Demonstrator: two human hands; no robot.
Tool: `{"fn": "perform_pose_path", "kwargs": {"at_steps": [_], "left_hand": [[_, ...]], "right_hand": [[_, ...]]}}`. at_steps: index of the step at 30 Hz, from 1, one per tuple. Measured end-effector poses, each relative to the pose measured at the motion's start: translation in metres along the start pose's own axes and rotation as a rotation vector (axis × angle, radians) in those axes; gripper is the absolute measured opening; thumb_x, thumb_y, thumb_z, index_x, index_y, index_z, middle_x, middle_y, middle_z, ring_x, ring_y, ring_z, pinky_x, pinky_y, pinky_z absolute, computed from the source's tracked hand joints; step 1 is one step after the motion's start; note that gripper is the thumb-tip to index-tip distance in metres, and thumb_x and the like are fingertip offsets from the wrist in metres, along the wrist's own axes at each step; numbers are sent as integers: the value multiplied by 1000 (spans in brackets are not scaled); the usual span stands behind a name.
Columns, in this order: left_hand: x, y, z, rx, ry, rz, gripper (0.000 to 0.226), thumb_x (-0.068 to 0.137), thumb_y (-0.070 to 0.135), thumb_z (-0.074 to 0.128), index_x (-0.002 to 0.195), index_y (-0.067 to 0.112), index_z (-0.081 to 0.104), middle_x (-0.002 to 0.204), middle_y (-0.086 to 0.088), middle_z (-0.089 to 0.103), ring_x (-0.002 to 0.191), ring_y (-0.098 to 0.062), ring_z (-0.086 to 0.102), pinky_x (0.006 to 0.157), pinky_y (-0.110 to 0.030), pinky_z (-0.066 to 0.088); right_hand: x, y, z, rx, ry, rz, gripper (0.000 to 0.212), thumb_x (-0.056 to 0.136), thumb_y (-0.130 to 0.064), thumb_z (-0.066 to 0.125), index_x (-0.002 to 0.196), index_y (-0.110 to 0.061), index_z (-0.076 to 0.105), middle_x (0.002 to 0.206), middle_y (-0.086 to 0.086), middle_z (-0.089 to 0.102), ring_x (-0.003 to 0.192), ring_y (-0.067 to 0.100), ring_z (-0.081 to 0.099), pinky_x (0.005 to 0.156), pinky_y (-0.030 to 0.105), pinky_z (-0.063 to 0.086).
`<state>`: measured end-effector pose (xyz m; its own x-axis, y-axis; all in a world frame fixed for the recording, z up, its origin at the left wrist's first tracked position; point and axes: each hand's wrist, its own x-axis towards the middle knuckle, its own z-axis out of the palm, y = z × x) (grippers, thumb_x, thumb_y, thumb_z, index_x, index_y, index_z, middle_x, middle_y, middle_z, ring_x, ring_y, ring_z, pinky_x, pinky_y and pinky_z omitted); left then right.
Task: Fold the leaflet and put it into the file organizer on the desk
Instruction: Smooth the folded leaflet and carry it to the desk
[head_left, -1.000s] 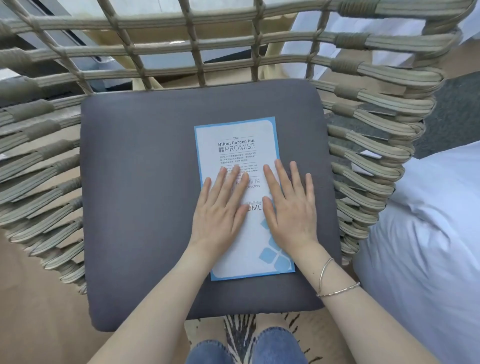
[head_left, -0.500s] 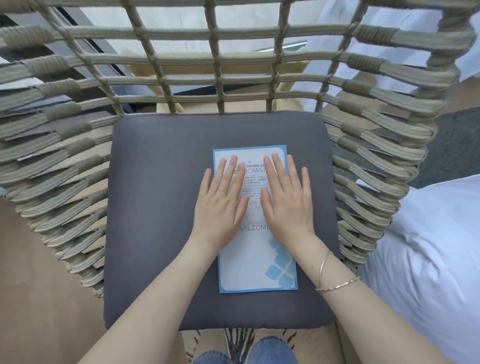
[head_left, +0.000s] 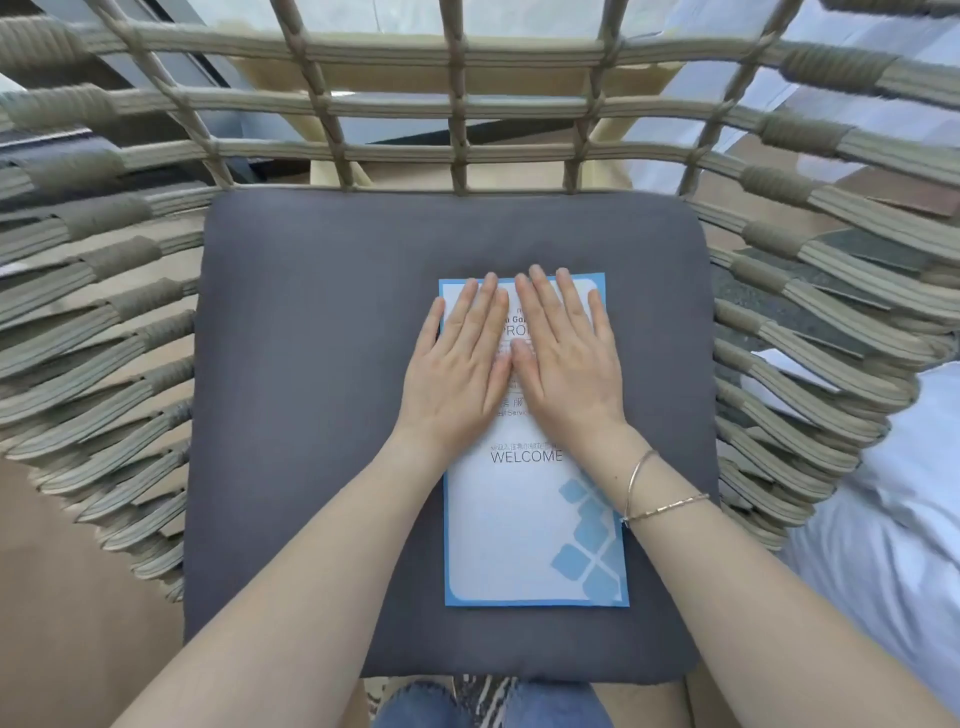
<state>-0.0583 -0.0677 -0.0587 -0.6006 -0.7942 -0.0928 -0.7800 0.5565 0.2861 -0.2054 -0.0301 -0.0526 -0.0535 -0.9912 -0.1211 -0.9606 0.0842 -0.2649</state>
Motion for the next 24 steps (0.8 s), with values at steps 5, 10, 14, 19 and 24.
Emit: {"fn": "perform_pose_path", "kwargs": {"at_steps": [5, 10, 14, 19, 24], "left_hand": [[-9, -27, -13, 39, -40, -14, 64, 101, 37, 25, 154, 1, 23, 162, -16, 24, 150, -27, 23, 123, -43, 13], [-12, -33, -5, 50, -25, 2, 62, 101, 33, 26, 154, 1, 22, 162, -16, 24, 151, -27, 22, 123, -43, 13], [-12, -31, -9, 54, -41, -5, 62, 101, 33, 25, 154, 1, 23, 162, -17, 24, 150, -27, 22, 123, -43, 14], [-14, -22, -32, 47, -43, -19, 63, 100, 34, 24, 154, 0, 22, 162, -17, 23, 150, -31, 21, 122, -46, 13], [-54, 2, -46, 10, 30, 28, 62, 101, 32, 32, 153, -1, 24, 162, -18, 23, 150, -32, 20, 122, -49, 13]], "right_hand": [[-9, 26, -15, -24, 0, 30, 62, 102, -37, 29, 157, -8, 26, 164, 10, 28, 152, 27, 23, 124, 42, 12], [-11, 34, -6, -42, 42, 49, 63, 102, -36, 32, 157, -7, 25, 164, 12, 28, 152, 28, 23, 123, 40, 8], [-12, 32, -8, -48, 24, 53, 63, 102, -36, 32, 157, -7, 25, 164, 11, 28, 152, 28, 23, 123, 41, 9], [-16, 26, -33, -40, 29, 105, 68, 99, -43, 29, 157, -9, 23, 165, 11, 25, 153, 30, 21, 123, 50, 10], [-69, -1, -46, 10, 64, 80, 64, 100, -37, 32, 156, -6, 26, 164, 12, 27, 152, 32, 23, 122, 51, 12]]}}
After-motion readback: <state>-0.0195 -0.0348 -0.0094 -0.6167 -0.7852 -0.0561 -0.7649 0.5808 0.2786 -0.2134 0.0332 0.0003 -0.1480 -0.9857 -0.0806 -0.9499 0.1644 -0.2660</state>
